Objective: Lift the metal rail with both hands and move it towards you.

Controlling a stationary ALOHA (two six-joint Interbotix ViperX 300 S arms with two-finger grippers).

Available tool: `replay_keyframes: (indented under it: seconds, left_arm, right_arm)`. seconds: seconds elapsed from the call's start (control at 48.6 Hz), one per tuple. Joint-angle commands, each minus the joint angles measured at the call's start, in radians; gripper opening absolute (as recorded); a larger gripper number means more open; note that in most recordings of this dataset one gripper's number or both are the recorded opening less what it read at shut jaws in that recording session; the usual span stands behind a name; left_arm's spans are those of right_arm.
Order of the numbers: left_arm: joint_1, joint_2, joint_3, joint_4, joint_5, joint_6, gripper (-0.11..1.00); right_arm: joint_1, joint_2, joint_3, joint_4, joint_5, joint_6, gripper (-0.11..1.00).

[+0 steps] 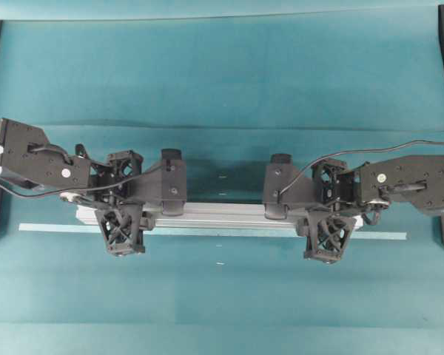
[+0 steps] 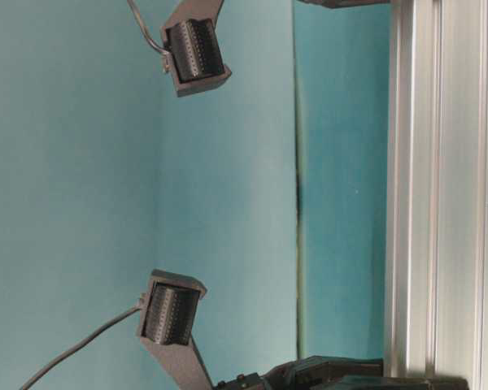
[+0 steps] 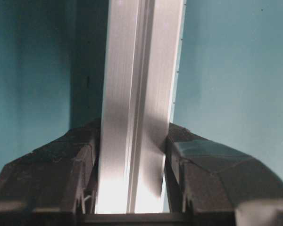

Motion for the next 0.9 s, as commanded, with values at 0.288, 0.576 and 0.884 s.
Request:
replay_keyframes:
  seconds: [0.288, 0.576, 0.884]
  left_arm:
    - [0.005, -0.003, -0.005, -0.003, -0.041, -0.063, 0.31]
    - [0.005, -0.002, 0.002, -0.005, -0.041, -0.064, 0.31]
    - [-0.005, -0.005, 0.026, -0.003, -0.098, -0.048, 0.31]
  right_arm:
    - [-0.021, 0.005, 0.0, -0.014, -0.005, 0.006, 0.38]
    - [-0.017, 0.005, 0.0, -0.014, -0.005, 0.008, 0.38]
    - [-0.018, 0.006, 0.008, -0.008, -0.008, 0.005, 0.38]
